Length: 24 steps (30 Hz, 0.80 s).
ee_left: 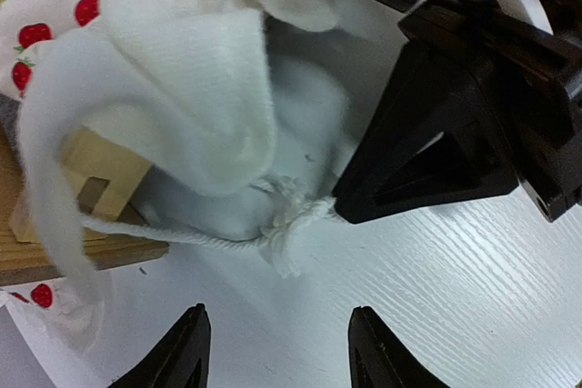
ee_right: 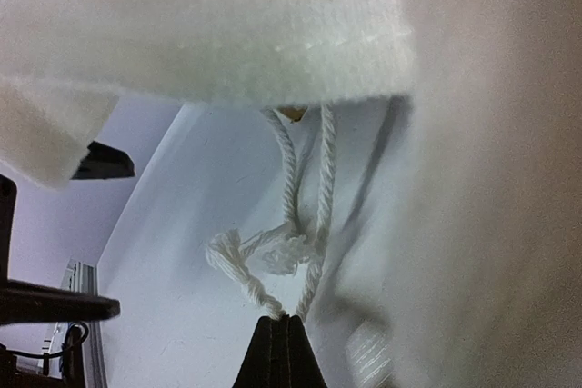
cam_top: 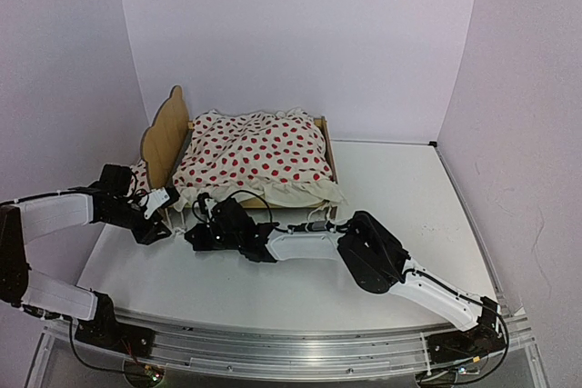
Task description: Set up the pet bed
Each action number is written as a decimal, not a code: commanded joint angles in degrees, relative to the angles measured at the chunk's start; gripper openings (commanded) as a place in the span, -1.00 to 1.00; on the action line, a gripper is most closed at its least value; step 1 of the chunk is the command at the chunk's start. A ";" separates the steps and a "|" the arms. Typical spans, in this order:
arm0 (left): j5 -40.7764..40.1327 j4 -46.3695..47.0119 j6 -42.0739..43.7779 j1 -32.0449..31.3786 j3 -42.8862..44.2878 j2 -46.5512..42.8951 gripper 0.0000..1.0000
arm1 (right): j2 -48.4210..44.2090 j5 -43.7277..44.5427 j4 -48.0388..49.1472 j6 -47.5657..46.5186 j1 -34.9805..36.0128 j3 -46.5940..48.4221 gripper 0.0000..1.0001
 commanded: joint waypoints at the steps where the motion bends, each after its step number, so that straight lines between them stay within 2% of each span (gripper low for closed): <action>1: 10.42 3.97 4.88 -0.07 0.61 -0.11 0.15 | -1.31 0.27 0.95 0.47 0.11 -2.44 -1.00; 4: 12.28 3.51 7.38 -0.07 0.55 0.01 0.20 | -3.37 0.38 1.91 -0.37 0.06 -4.35 -1.00; 7: 7.36 4.79 9.86 -0.05 -0.16 1.05 0.18 | -6.64 -0.38 2.52 -1.62 0.03 -7.07 -1.00; 9: 4.74 5.09 10.90 0.02 -0.03 1.59 0.15 | -9.85 -0.22 2.89 -2.09 0.01 -11.09 -1.00; 12: 5.42 3.54 11.22 0.03 2.20 1.42 0.17 | -15.65 0.51 4.19 -3.28 0.08 -19.05 -1.00; 16: 11.60 0.91 14.27 -0.22 5.87 1.35 0.50 | -19.79 -0.02 5.81 -4.09 0.10 -25.32 -1.00; 18: 11.47 1.55 15.44 -1.26 6.86 2.21 0.56 | -20.82 -0.51 6.30 -4.05 0.10 -26.97 -1.00; 21: 7.81 -2.87 19.97 -4.16 9.45 6.19 0.46 | -22.89 -0.26 8.03 -3.12 -0.01 -30.42 -1.00; 24: 8.03 -9.76 26.31 -4.21 10.77 9.84 0.43 | -24.82 -0.05 9.59 -2.77 0.04 -33.48 -1.00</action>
